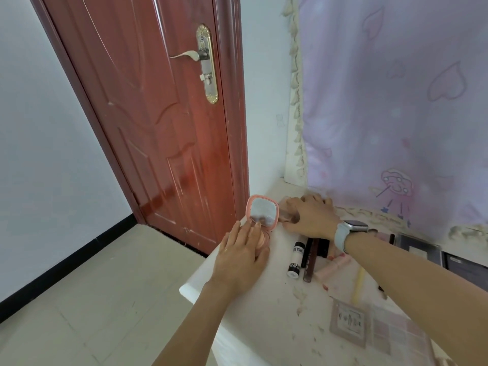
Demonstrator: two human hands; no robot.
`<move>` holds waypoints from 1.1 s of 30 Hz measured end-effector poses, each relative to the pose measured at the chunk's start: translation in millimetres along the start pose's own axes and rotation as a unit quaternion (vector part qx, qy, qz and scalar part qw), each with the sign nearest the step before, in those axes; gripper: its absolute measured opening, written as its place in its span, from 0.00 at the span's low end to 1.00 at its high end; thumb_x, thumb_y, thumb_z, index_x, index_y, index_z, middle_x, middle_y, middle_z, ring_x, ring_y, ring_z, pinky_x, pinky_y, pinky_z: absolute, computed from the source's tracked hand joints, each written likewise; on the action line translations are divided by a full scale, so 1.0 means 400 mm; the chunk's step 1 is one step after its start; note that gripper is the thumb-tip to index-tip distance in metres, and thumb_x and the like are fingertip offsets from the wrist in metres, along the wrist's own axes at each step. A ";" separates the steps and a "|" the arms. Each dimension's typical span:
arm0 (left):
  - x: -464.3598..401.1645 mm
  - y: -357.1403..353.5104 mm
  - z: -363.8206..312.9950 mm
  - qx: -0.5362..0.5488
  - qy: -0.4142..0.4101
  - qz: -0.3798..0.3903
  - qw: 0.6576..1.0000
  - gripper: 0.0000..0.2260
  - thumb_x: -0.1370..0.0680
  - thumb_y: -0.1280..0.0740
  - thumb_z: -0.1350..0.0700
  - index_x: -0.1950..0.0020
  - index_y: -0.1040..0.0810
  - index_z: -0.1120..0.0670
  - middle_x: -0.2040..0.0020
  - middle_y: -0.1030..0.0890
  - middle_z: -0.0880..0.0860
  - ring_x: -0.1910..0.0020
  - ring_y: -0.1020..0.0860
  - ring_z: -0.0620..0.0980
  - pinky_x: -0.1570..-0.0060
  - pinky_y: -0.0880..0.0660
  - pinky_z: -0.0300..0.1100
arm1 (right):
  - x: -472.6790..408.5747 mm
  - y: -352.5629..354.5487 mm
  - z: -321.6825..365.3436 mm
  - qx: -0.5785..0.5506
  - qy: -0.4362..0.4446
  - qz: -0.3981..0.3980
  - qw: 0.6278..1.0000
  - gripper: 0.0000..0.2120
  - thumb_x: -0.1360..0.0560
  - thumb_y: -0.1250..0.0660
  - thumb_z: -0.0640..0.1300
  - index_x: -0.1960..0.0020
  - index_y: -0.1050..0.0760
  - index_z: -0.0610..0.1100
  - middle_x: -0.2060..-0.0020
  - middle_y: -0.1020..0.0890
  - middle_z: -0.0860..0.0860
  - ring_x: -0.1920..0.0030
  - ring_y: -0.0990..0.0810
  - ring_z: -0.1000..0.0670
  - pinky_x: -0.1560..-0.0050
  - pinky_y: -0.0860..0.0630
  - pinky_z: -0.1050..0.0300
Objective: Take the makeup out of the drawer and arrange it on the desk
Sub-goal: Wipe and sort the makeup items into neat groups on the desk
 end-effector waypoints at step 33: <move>-0.360 -0.032 -0.131 0.136 -0.027 0.097 0.986 0.22 0.18 0.54 0.48 0.24 0.54 0.43 0.23 0.55 0.47 0.24 0.56 0.51 0.30 0.55 0.54 | 0.088 0.136 -0.205 -0.403 -0.077 -0.195 0.891 0.23 0.27 0.34 0.52 0.34 0.31 0.48 0.44 0.28 0.55 0.43 0.30 0.56 0.45 0.35 0.62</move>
Point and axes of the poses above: each hand's wrist, its own x-axis away from the middle knuckle, its own y-axis out of the back of the hand, z = x × y, the point moved 3 cm from there along -x, towards the middle knuckle
